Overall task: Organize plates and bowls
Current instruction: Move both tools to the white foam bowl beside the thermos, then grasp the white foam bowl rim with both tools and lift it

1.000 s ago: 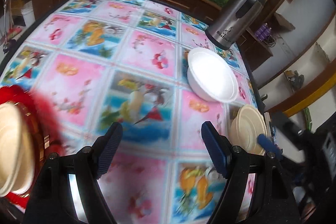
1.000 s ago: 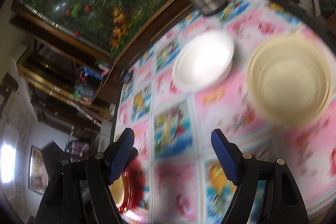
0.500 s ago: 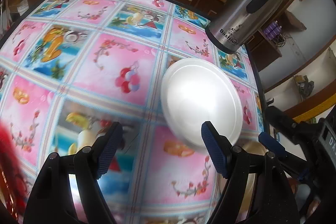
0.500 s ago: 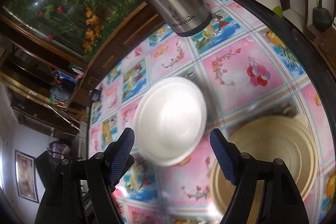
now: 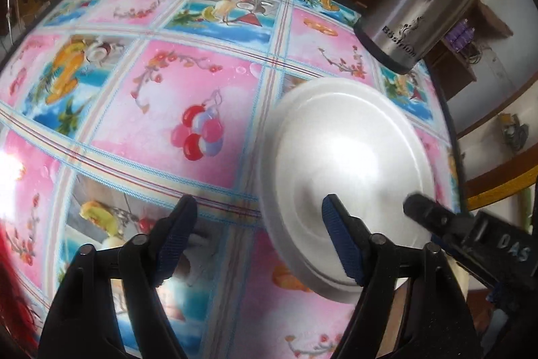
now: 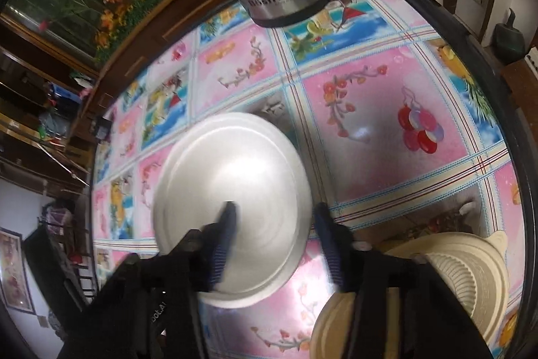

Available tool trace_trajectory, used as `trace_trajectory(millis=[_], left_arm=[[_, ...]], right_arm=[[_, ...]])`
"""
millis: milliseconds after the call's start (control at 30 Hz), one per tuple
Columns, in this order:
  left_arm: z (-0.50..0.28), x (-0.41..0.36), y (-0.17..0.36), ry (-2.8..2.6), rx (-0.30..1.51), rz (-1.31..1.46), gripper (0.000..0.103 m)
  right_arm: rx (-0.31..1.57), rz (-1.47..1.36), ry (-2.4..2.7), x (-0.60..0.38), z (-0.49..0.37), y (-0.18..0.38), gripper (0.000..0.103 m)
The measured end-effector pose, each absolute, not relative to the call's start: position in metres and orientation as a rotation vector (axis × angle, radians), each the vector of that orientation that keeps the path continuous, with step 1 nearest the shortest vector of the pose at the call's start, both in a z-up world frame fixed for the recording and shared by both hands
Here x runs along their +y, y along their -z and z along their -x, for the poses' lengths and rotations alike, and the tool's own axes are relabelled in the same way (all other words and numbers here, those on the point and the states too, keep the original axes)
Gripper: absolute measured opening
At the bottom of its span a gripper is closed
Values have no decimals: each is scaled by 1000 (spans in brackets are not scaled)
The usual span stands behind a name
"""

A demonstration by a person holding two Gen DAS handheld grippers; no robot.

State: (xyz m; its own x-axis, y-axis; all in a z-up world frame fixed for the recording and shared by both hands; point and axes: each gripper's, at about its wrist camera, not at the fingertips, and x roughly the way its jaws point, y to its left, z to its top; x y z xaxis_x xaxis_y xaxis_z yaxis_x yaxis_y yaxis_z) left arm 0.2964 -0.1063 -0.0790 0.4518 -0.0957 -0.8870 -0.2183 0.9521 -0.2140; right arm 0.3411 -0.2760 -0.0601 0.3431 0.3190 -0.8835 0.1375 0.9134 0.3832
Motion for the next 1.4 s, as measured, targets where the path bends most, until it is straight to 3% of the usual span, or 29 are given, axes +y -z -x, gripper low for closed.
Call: trace_trajectory(millis=[33, 67, 133, 633, 1400], left_arm=[[-297, -108, 80, -73, 1111, 291, 33], [-298, -109, 83, -74, 1127, 267, 22], [-295, -108, 83, -64, 1128, 250, 15], [-227, -89, 46, -45, 1025, 206, 15], [-132, -90, 61, 29, 1034, 161, 15]], right_arm=[[1242, -418, -114, -275, -342, 65, 9], [1249, -410, -114, -274, -341, 67, 9], [1245, -401, -126, -272, -337, 68, 8], [1146, -386, -191, -252, -267, 28, 8], [1094, -408, -206, -251, -142, 36, 9]])
